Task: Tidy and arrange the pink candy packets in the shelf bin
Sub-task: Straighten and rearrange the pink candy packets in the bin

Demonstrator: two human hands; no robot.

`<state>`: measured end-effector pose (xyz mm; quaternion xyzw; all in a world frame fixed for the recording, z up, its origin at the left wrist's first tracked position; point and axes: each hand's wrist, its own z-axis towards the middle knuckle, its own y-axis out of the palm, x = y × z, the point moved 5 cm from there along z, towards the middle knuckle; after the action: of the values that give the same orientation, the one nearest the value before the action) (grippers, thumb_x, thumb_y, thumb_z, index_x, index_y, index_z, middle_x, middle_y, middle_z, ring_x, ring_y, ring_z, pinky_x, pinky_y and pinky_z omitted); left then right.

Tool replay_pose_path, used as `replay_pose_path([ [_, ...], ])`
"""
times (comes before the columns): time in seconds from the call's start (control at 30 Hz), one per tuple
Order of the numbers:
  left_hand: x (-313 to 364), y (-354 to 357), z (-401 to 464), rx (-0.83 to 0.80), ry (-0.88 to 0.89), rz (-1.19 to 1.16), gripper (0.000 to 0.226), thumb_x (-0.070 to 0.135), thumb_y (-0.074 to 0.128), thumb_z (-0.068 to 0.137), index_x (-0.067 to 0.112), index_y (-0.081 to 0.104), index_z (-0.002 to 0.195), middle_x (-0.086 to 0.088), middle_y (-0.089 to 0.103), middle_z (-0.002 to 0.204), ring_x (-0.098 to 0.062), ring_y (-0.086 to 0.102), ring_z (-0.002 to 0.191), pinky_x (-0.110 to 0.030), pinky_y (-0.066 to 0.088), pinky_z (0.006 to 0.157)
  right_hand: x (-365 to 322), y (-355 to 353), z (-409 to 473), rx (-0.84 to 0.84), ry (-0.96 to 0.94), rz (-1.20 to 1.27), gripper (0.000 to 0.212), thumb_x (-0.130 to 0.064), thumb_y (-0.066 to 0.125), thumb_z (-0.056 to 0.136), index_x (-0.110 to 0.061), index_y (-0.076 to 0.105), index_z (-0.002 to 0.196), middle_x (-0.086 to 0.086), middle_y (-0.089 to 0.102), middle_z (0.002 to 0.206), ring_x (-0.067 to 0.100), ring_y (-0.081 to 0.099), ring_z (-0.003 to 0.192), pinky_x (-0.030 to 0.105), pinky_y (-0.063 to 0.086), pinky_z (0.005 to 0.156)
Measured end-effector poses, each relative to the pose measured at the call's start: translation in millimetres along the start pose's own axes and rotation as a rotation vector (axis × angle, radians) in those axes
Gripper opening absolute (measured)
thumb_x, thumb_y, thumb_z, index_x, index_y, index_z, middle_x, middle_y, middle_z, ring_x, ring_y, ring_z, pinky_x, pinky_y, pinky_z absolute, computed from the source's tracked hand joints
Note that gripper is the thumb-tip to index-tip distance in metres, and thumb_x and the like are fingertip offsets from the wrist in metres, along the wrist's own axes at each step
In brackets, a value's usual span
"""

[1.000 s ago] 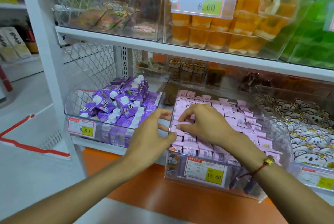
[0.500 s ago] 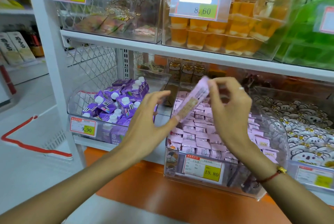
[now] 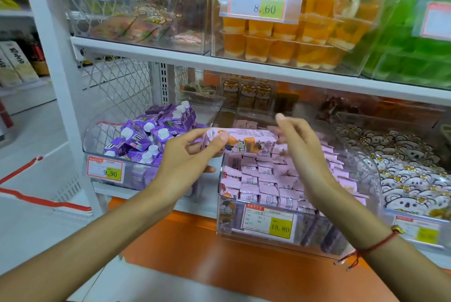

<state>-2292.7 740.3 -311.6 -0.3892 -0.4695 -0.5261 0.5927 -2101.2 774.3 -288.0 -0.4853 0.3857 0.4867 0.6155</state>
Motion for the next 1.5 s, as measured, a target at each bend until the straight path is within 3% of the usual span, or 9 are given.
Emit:
replay_pose_path([
  [0.1,0,-1,0,0.028,-0.012,-0.004,0.013,0.04,0.068,0.08,0.032,0.071,0.089,0.016,0.074,0.083,-0.001,0.07,0.079,-0.016,0.054,0.056,-14,14,-9,-0.253,-0.222,-0.234,0.042,-0.054,0.055,0.081,-0.042,0.052,0.122,-0.021,0.049,0.125,-0.002,0.04,0.119,0.015,0.033,0.094],
  [0.2,4,0,-1,0.044,0.004,0.006,0.018,0.046,0.068,0.076,0.032,0.072,0.087,0.016,0.073,0.081,0.001,0.068,0.074,-0.018,0.055,0.056,-19,21,-12,-0.306,-0.411,-0.393,0.033,-0.032,0.063,0.087,-0.03,0.06,0.121,-0.013,0.058,0.118,0.001,0.048,0.111,0.009,0.035,0.088],
  [0.47,20,4,0,-0.035,0.193,-0.046,0.034,0.017,0.069,0.083,0.031,0.063,0.114,0.009,0.069,0.107,-0.005,0.067,0.094,-0.016,0.054,0.074,-6,29,-5,-0.379,-0.246,0.046,0.02,-0.023,0.067,0.084,-0.034,0.066,0.101,-0.011,0.07,0.101,0.001,0.065,0.093,0.014,0.05,0.08],
  [0.7,17,9,2,-0.149,0.401,0.301,0.039,0.011,0.064,0.089,0.036,0.055,0.118,0.026,0.06,0.117,0.005,0.058,0.107,-0.011,0.048,0.082,21,20,1,-0.355,-0.339,-0.485,0.032,-0.021,0.065,0.088,-0.023,0.061,0.119,-0.009,0.065,0.104,-0.006,0.055,0.093,0.008,0.041,0.084],
  [0.87,12,10,10,-0.225,0.504,0.645,0.034,0.022,0.06,0.091,0.037,0.053,0.12,0.019,0.059,0.12,0.002,0.055,0.109,-0.028,0.048,0.093,24,21,-3,-0.337,-0.497,-0.84,0.025,-0.03,0.053,0.095,-0.025,0.065,0.116,-0.012,0.061,0.104,0.003,0.043,0.09,0.02,0.033,0.074],
  [0.97,6,16,12,-0.251,0.511,0.861,0.028,0.029,0.055,0.094,0.034,0.055,0.121,0.012,0.057,0.12,-0.006,0.046,0.115,-0.035,0.043,0.094,23,21,-5,-0.307,-0.515,-0.893,0.025,-0.032,0.05,0.095,-0.025,0.065,0.114,-0.008,0.062,0.103,0.008,0.045,0.089,0.025,0.032,0.069],
  [1.17,-6,21,11,-0.245,0.528,1.145,0.027,0.034,0.044,0.097,0.031,0.062,0.118,0.011,0.042,0.139,-0.008,0.032,0.128,-0.026,0.032,0.096,23,22,-9,-0.263,-0.528,-0.818,0.039,-0.032,0.051,0.095,-0.027,0.044,0.133,-0.006,0.061,0.119,0.015,0.053,0.106,0.032,0.045,0.081],
  [1.33,-19,7,0,-0.028,0.276,0.682,0.041,0.034,0.066,0.083,0.044,0.046,0.118,0.03,0.052,0.108,0.008,0.055,0.094,-0.016,0.046,0.07,28,25,-7,-0.367,-0.553,-0.85,0.031,-0.03,0.043,0.099,-0.032,0.056,0.127,-0.01,0.058,0.112,0.012,0.045,0.098,0.032,0.037,0.084],
  [1.5,-25,9,-5,-0.114,0.177,0.71,0.035,0.026,0.062,0.084,0.048,0.05,0.108,0.044,0.051,0.08,0.023,0.054,0.079,-0.004,0.037,0.062,33,34,0,-0.435,-0.468,-0.929,0.031,-0.033,0.038,0.099,-0.035,0.057,0.124,-0.013,0.044,0.111,0.007,0.028,0.098,0.03,0.026,0.085],
])
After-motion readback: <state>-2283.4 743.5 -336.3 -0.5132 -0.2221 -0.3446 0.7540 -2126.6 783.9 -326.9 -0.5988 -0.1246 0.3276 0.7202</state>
